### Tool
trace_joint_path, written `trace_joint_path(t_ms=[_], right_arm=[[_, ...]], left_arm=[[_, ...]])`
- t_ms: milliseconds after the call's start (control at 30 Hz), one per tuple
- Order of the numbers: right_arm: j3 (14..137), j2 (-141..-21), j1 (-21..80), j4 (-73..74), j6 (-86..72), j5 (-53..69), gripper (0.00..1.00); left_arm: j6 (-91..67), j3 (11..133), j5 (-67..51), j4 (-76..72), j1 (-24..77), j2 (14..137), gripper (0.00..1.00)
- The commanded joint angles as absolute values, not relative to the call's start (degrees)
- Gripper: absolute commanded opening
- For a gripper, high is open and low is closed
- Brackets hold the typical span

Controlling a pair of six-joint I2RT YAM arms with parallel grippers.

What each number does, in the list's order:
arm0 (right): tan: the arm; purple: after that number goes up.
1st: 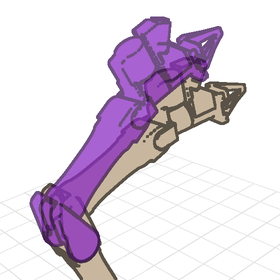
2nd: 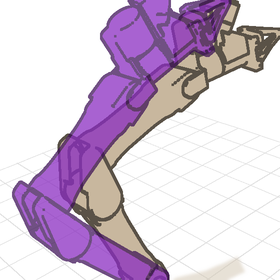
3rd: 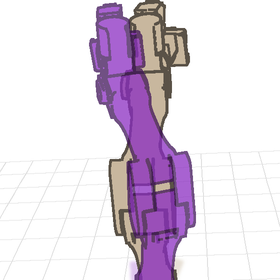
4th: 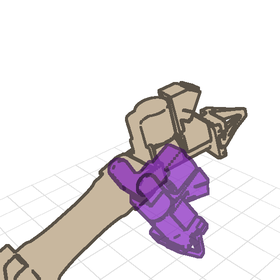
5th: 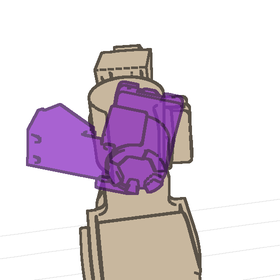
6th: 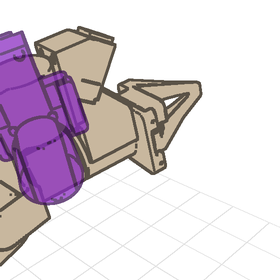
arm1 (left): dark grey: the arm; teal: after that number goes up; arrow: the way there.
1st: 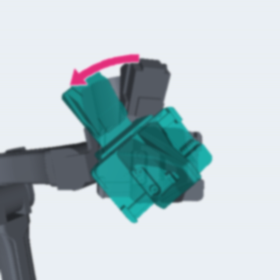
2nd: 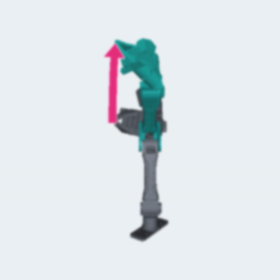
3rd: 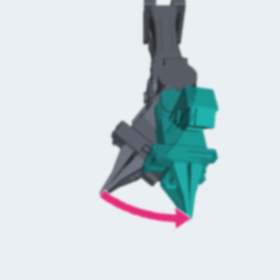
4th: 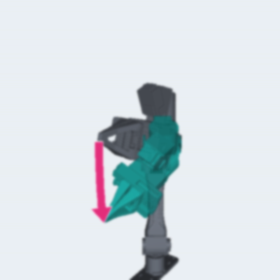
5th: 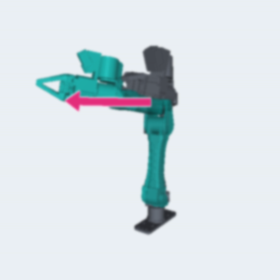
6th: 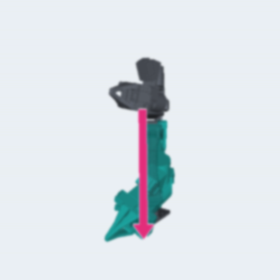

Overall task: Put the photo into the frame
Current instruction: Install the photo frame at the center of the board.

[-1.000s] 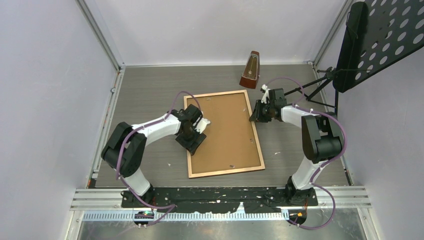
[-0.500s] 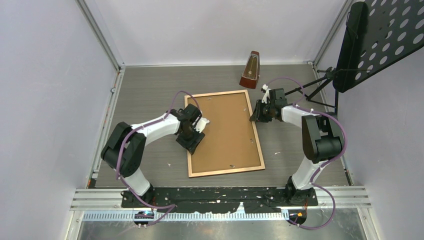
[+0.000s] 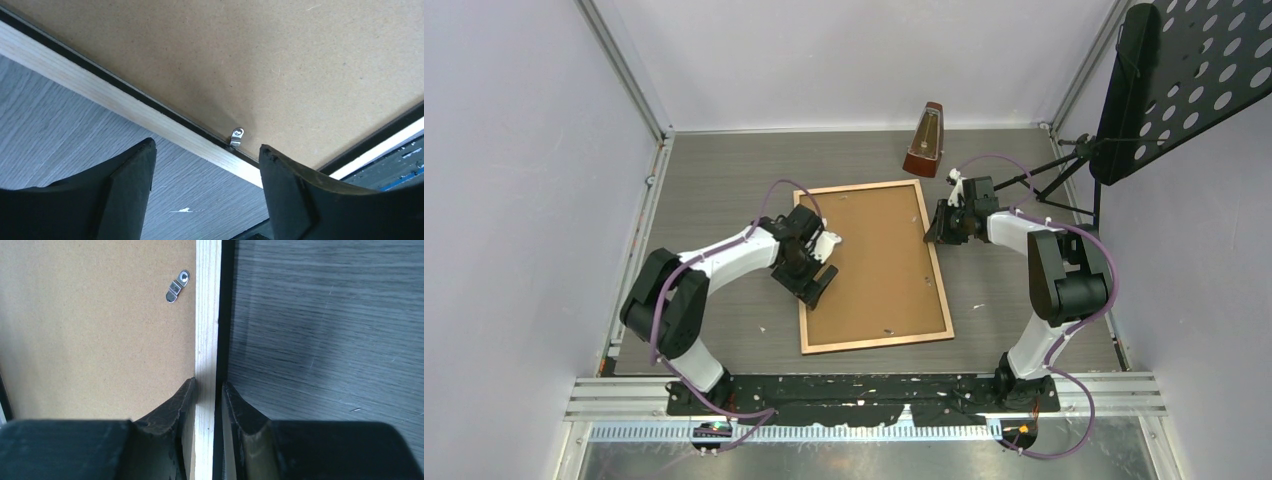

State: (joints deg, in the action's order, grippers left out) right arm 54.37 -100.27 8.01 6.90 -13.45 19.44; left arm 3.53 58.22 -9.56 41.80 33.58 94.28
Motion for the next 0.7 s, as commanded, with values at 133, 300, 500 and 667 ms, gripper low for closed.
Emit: trace_joint_path(t_ms=[133,300,500,667], right_arm=[[54.54,-100.09,7.53,5.8,-12.99,18.97,0.06],[54.54,-99.92,7.47,6.08,-12.67,19.64,0.06],[54.36,-99.11,7.46,6.57,-11.79,21.43,0.06],[53.9,-98.37,7.5,7.57,-10.99,22.9,0.06]], left_arm=[[3.88,59.97,-13.56,41.22,28.86,92.07,0.8],[4.35,62.29,-13.52,41.12,27.84,94.25,0.79],[3.0,67.24,-13.29,41.76,27.39,99.07,0.75],[0.51,70.65,-14.28,42.93,25.66,102.96,0.68]])
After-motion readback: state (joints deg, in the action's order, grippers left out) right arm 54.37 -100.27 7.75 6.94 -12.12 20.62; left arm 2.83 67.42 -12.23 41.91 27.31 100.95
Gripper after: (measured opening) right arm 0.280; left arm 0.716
